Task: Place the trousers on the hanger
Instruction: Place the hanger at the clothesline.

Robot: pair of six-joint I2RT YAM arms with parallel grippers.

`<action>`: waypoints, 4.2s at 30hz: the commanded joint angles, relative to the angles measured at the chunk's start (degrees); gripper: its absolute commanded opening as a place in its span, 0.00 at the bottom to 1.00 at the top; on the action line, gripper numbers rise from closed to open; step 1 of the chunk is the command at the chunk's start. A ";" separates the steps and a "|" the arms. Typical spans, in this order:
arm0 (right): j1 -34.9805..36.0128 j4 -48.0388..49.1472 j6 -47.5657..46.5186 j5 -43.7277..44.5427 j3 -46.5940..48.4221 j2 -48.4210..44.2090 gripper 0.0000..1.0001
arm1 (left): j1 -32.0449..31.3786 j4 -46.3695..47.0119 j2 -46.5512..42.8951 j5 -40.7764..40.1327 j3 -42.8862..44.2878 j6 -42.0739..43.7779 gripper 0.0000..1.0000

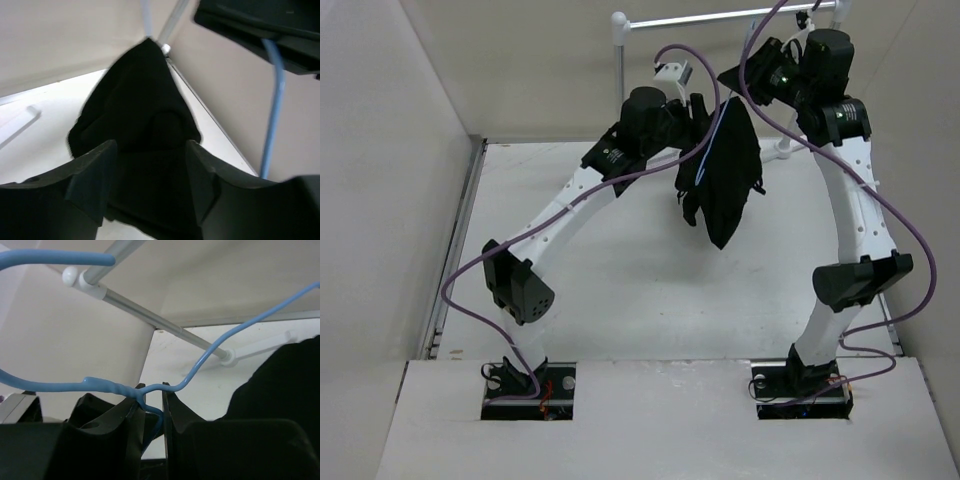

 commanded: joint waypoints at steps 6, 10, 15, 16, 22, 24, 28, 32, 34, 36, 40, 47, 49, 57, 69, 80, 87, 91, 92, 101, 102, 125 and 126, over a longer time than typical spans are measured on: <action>1.15 5.91 -1.75 2.93 -6.09 -5.56 0.00 | -2.09 5.10 -6.36 0.53 -4.05 0.66 0.53; 1.49 5.12 -3.16 3.72 -7.06 -6.53 0.00 | -0.51 7.21 -11.63 -2.03 -9.50 -2.41 0.60; 2.55 5.20 -3.95 5.92 -9.78 -7.85 0.00 | -1.65 8.79 -17.88 -2.91 -16.62 -5.14 0.60; 2.90 5.38 -3.95 6.18 -10.22 -8.02 0.00 | -2.17 9.23 -18.67 -2.56 -17.85 -5.67 0.61; 4.83 5.47 -3.78 7.58 -11.37 -9.08 0.00 | -7.44 9.32 -17.01 -1.24 -18.56 -6.46 0.61; 5.54 5.56 -3.42 8.29 -12.07 -9.61 0.00 | -8.33 9.50 -15.52 -1.85 -17.69 -6.46 0.62; 7.29 5.82 -3.25 9.96 -13.65 -10.92 0.00 | -8.77 8.19 -12.35 -2.29 -14.96 -5.85 0.59; 8.53 6.17 -2.98 10.84 -15.58 -12.86 0.00 | -8.51 7.48 -11.64 -4.75 -15.66 -5.32 0.47; 8.88 6.17 -2.98 11.63 -16.46 -13.91 0.00 | -8.68 7.92 -11.91 -5.28 -16.71 -5.14 0.24; 8.88 6.17 -2.98 12.07 -17.43 -14.96 0.00 | -9.12 8.62 -12.69 -5.98 -17.68 -5.06 0.10; 9.32 6.35 -2.98 13.04 -20.68 -17.60 0.07 | -10.44 14.49 -16.82 -6.25 -23.20 -4.53 0.03; 11.42 10.56 -0.26 11.81 -30.08 -22.26 0.35 | -10.97 22.24 -21.31 -7.48 -30.69 -4.44 0.00; 12.13 11.62 0.62 11.81 -32.98 -23.23 0.41 | -10.97 23.29 -21.49 -7.48 -31.30 -4.27 0.00; 15.12 18.12 5.18 10.31 -44.58 -27.36 0.52 | -10.62 24.97 -21.58 -8.27 -33.33 -4.00 0.00; 16.70 24.71 8.53 15.14 -51.54 -30.09 0.06 | -10.79 24.97 -21.84 -9.06 -34.29 -4.44 0.05; 12.93 18.13 -0.87 15.15 -35.56 -23.15 0.00 | -12.20 21.99 -30.09 -11.52 -38.77 -5.14 1.00; 8.10 13.03 -4.65 14.44 -21.06 -13.93 0.00 | -12.02 17.86 -38.79 -13.54 -42.20 -5.58 1.00; 5.20 10.93 -5.18 12.17 -10.08 -6.29 0.00 | -11.15 13.20 -42.75 -15.82 -45.18 -6.81 1.00; 4.49 10.05 -5.27 11.64 -7.18 -4.01 0.00 | -10.88 11.97 -43.63 -16.26 -46.15 -7.16 1.00; -1.66 0.21 -5.36 8.12 19.89 13.75 0.00 | -6.23 3.44 -52.42 -18.73 -55.11 -11.99 1.00; -2.28 -1.02 -5.44 7.68 22.70 15.51 0.00 | -5.61 2.74 -52.95 -18.64 -55.73 -12.43 1.00; -6.41 -3.06 -5.45 7.85 16.68 17.73 0.00 | 1.86 0.62 -54.01 -15.39 -59.25 -16.57 1.00; -6.33 -2.62 -5.27 8.29 15.19 16.94 0.00 | 2.04 0.54 -54.09 -15.39 -59.25 -16.57 1.00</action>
